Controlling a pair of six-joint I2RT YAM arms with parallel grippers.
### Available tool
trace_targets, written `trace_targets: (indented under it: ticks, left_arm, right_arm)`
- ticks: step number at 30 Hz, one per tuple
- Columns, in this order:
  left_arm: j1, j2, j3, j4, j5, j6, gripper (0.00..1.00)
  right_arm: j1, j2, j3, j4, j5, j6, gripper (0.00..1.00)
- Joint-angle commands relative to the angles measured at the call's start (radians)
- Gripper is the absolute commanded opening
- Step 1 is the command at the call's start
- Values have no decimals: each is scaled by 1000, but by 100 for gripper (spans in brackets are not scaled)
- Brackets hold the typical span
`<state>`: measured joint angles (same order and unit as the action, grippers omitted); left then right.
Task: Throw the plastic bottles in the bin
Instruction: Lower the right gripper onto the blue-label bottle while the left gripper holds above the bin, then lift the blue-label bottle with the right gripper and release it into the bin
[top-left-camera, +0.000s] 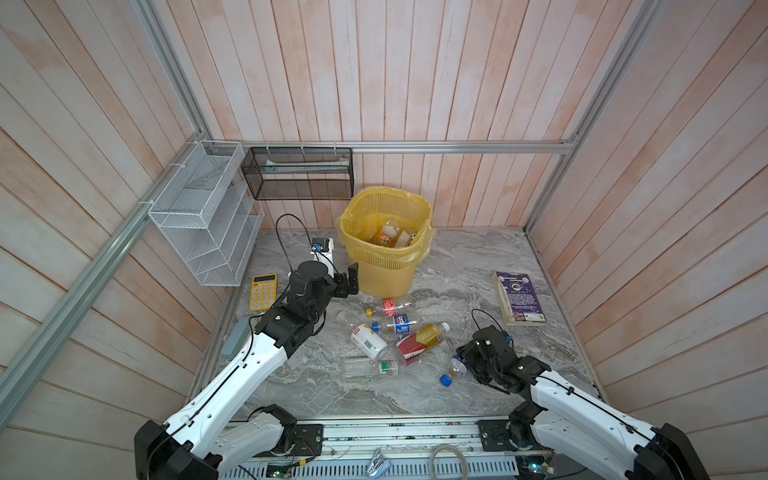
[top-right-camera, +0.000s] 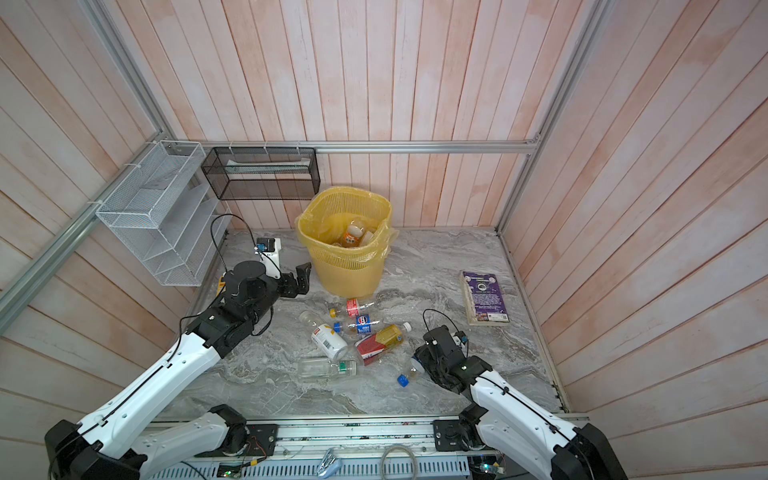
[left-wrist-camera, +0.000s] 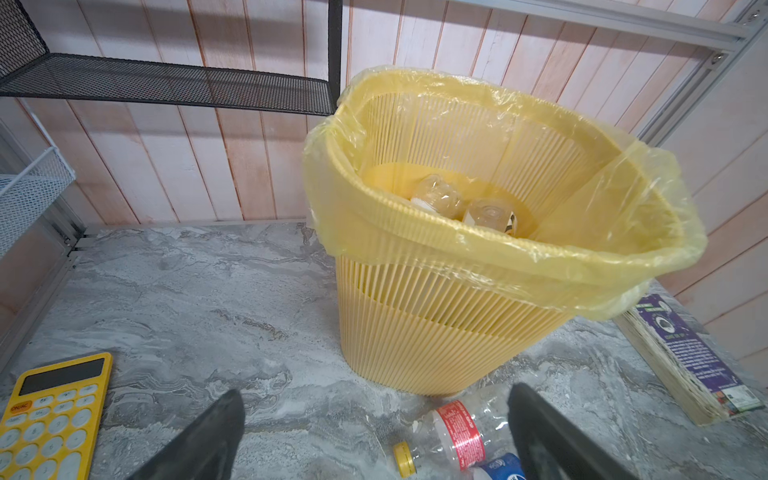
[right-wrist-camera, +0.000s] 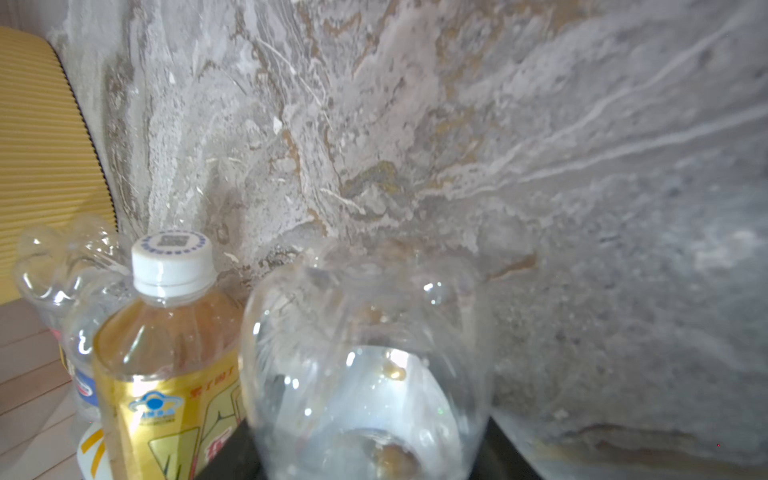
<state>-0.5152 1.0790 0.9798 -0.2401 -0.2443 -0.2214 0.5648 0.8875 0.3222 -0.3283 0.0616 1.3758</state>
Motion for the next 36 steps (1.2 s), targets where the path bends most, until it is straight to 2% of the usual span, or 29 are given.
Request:
trace_targets:
  ticks: [1,5,10,15,16,19,24,26,27,29,31,33,34,36]
  left_arm:
    - [6,2,-13,-13,-15,-13,100]
    - [11,-16,-33,-26,-49,-41,100]
    - [45,-54,-75,-39,-49,-124,100]
    - [127,-106,-142,-41,6,-216,100]
    - [146,-114,-155,-42,23,-231,100]
    - [181,-131,-187,-54,53,-267,100]
    - [193,-140,-213,-83,73,-296,100]
    - [193,-137,-218,-85,86,-307,100]
    - [193,-135,-222,-84,97,-314,100]
    - [193,-129,-225,-85,114,-326,100]
    - [193,-119,-227,-88,133,-338,100]
    - [193,-109,-216,-106,143,-340,100]
    - [193,-104,-208,-120,144,-338,100]
    - [193,-99,-195,-146,133,-331,100]
  right_arm:
    - [-23,28,2,27,8,-106,48]
    - [-24,-15,100,4,105,-213,45]
    - [-82,-121,289,43,264,-455,44]
    - [-142,-176,486,212,349,-684,44]
    - [-174,-172,525,262,356,-722,44]
    - [-178,-131,626,403,334,-807,44]
    - [-181,32,771,588,202,-814,44]
    - [-180,155,839,631,91,-767,44]
    - [-178,242,897,634,-2,-749,43]
    - [-157,426,1079,543,-113,-752,43]
    - [-88,647,1304,368,-200,-825,51]
    - [-49,803,1547,153,-184,-895,62]
    - [-36,844,1624,83,-167,-925,70]
    - [-37,849,1664,62,-115,-938,88]
